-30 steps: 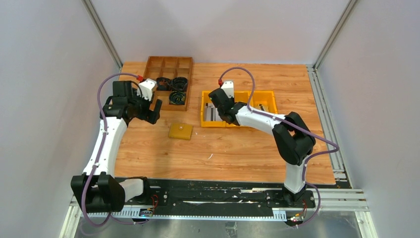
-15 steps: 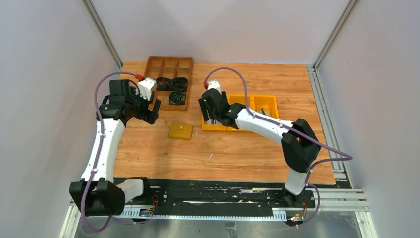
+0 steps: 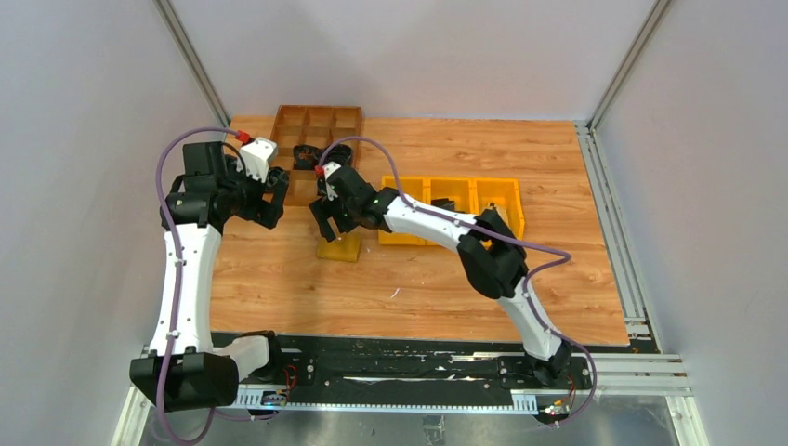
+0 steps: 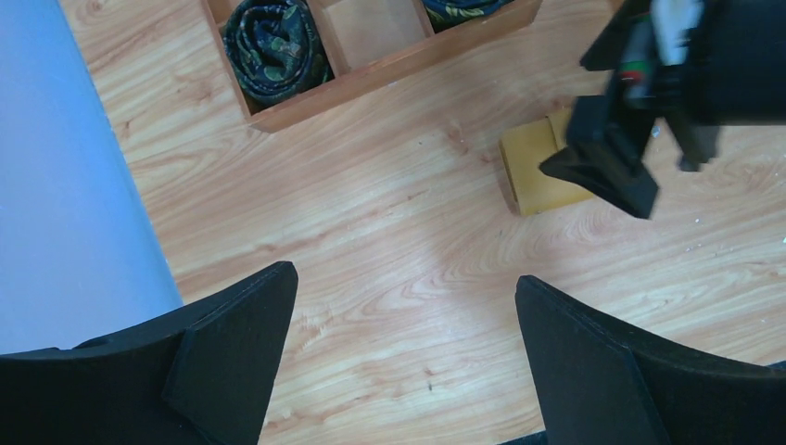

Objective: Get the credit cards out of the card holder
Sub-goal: Pick up the card holder from the center of the board.

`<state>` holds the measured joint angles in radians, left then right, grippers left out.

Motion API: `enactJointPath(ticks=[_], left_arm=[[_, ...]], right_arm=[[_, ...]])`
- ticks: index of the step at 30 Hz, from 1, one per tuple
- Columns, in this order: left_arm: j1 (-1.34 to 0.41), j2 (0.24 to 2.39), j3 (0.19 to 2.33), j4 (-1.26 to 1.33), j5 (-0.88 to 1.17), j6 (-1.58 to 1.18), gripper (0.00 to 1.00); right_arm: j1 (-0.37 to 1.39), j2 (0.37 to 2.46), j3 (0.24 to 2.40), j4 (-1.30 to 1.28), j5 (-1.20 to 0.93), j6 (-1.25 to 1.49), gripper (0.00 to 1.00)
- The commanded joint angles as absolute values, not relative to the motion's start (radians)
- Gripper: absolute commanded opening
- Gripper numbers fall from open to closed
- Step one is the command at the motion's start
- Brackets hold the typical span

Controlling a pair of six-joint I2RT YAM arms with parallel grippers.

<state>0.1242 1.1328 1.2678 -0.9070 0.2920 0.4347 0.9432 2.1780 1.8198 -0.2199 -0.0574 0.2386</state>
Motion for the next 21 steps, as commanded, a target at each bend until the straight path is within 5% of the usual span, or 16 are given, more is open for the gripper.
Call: enactJointPath(ticks=[1, 14, 21], left_arm=[[0.133, 1.113, 1.282, -0.95, 0.31, 0.449, 1.0], [0.133, 1.122, 1.284, -0.956, 0.339, 0.413, 1.0], [0.133, 1.119, 1.268, -0.956, 0.329, 0.419, 1.0]], right_arm=[[0.944, 2.284, 1.927, -0.363, -0.106, 0.23, 0.89], [0.957, 2.225, 1.654, -0.242, -0.163, 0.287, 0.91], [0.984, 2.085, 1.414, -0.09, -0.166, 0.394, 0.76]])
